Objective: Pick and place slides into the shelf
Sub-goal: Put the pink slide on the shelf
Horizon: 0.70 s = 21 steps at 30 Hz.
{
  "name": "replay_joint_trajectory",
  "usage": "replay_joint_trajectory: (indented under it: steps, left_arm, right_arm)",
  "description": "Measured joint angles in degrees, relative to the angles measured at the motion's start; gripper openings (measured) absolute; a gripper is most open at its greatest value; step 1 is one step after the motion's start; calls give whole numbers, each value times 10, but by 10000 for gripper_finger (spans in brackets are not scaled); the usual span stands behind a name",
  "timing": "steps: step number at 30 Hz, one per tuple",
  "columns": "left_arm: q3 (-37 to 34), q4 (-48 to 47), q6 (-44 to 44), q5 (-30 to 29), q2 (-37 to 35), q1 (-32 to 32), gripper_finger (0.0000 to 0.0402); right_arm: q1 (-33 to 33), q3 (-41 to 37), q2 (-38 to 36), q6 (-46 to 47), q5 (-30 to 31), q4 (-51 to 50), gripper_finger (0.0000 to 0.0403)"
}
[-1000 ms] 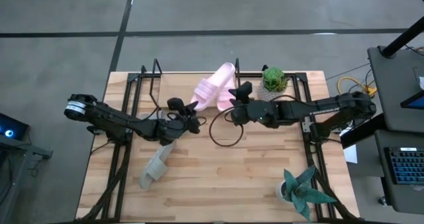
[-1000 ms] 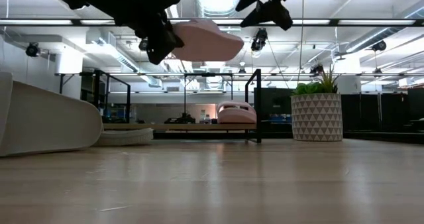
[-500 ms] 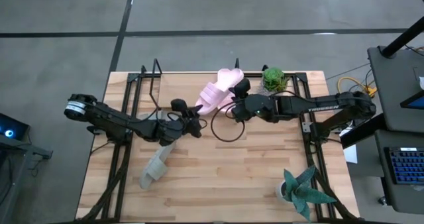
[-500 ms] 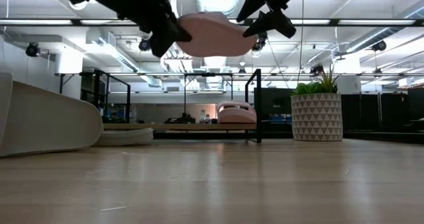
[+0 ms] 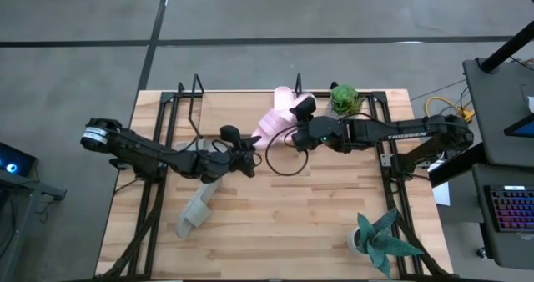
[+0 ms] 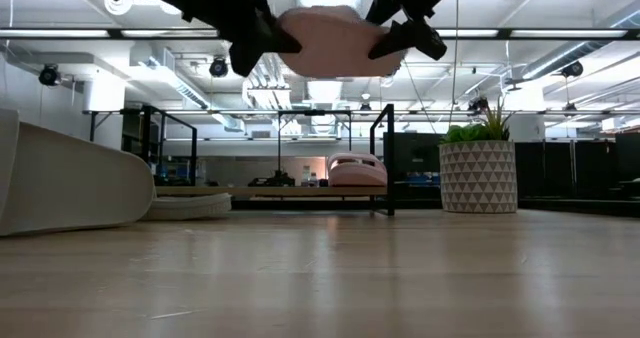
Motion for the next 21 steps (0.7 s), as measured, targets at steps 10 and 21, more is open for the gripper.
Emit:
replay_joint_trajectory:
  steps: [10, 21]
  left_arm:
    - [1, 0, 0, -7, 0, 0, 12]
    - [0, 1, 5, -7, 0, 0, 34]
  right_arm:
    - [0, -1, -21, 42, 2, -4, 221]
    - [1, -1, -19, 45, -3, -8, 119]
